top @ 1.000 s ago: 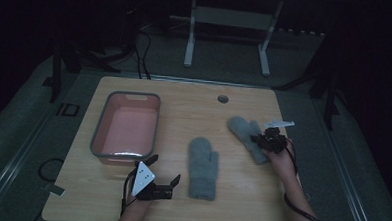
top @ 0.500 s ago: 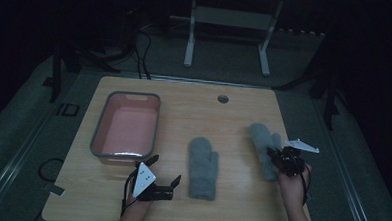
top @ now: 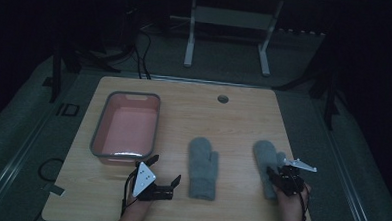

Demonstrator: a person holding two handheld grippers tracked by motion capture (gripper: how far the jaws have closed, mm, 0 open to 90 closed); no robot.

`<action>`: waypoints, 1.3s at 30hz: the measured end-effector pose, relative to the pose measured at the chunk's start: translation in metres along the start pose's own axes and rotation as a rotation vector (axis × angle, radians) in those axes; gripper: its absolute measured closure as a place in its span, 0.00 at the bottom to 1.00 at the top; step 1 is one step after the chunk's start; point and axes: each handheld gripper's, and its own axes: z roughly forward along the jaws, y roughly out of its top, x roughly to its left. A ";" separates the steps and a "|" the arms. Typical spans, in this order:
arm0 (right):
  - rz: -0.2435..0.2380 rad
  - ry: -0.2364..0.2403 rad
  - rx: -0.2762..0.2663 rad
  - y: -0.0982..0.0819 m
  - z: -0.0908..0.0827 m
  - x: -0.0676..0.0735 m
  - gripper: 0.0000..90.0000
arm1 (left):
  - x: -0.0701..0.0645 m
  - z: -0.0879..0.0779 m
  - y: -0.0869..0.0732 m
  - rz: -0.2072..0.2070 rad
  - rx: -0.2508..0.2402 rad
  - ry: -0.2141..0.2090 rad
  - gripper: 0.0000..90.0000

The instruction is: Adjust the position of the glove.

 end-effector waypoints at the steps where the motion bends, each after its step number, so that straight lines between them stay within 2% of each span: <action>1: 0.000 0.000 0.000 0.000 0.000 0.000 0.66 | 0.000 0.000 0.000 0.000 -0.001 -0.001 0.01; 4: -0.009 0.016 0.000 -0.001 0.000 0.001 0.58 | 0.000 0.000 0.000 -0.003 0.000 -0.004 0.01; 6: -0.017 0.043 -0.015 0.000 -0.002 0.000 0.51 | 0.000 0.000 0.000 -0.003 0.000 -0.005 0.01; 8: -0.073 0.046 -0.008 0.004 -0.006 0.000 0.45 | 0.000 0.000 0.000 -0.003 0.000 -0.007 0.01; 9: -0.091 0.062 -0.003 0.006 -0.006 0.000 0.44 | 0.000 0.000 0.000 -0.003 0.000 -0.008 0.01; 12: -0.153 0.124 -0.012 0.013 -0.009 -0.006 0.47 | 0.000 0.000 0.000 -0.001 0.000 -0.012 0.01; 15: -0.191 0.181 -0.016 0.020 -0.009 -0.012 0.52 | 0.000 0.000 0.000 0.000 0.001 -0.013 0.01; 17: -0.229 0.199 -0.010 0.024 -0.006 -0.015 0.52 | 0.000 0.000 0.000 -0.001 0.001 -0.015 0.01; 18: -0.289 0.198 0.003 0.026 -0.001 -0.016 0.51 | 0.000 0.001 0.000 -0.002 0.001 -0.015 0.01; 19: -0.289 0.198 0.003 0.026 -0.001 -0.016 0.51 | 0.000 0.001 0.000 -0.002 0.001 -0.015 0.01; 20: -0.308 0.196 0.011 0.026 0.001 -0.016 0.50 | 0.000 0.001 0.000 -0.001 0.001 -0.016 0.01; 23: -0.361 0.157 0.041 0.019 0.011 -0.016 0.55 | -0.001 0.001 0.000 0.002 0.001 -0.018 0.01; 24: -0.373 0.147 0.028 0.014 0.013 -0.015 0.56 | -0.001 0.001 0.000 0.003 0.001 -0.018 0.01; 25: -0.372 0.136 -0.008 0.008 0.013 -0.014 0.62 | -0.001 0.001 0.000 0.003 0.001 -0.018 0.01; 26: -0.364 0.123 -0.021 0.007 0.013 -0.013 0.67 | -0.001 0.001 0.000 0.003 0.001 -0.019 0.01; 27: -0.364 0.123 -0.021 0.007 0.013 -0.013 0.67 | -0.001 0.001 0.000 0.003 0.001 -0.019 0.01; 28: -0.346 0.114 -0.027 0.006 0.012 -0.013 0.73 | -0.001 0.001 0.000 0.003 0.001 -0.020 0.01; 29: -0.312 0.092 -0.035 0.005 0.012 -0.011 0.81 | -0.001 0.001 0.000 0.003 0.001 -0.020 0.01; 30: -0.293 0.076 -0.040 0.004 0.012 -0.009 0.83 | -0.001 0.001 0.000 0.004 0.001 -0.019 0.01; 31: -0.293 0.058 -0.042 0.003 0.012 -0.007 0.85 | -0.001 0.001 0.000 0.007 0.001 -0.019 0.01; 32: -0.296 0.018 -0.042 0.003 0.011 0.001 0.88 | -0.001 0.001 0.000 0.008 0.001 -0.019 0.01; 34: -0.284 0.014 -0.049 0.003 0.010 0.003 0.89 | -0.001 0.001 0.000 0.008 0.000 -0.019 0.01; 39: -0.167 0.039 -0.088 0.012 -0.003 0.019 0.90 | -0.001 0.001 0.000 0.007 0.001 -0.016 0.01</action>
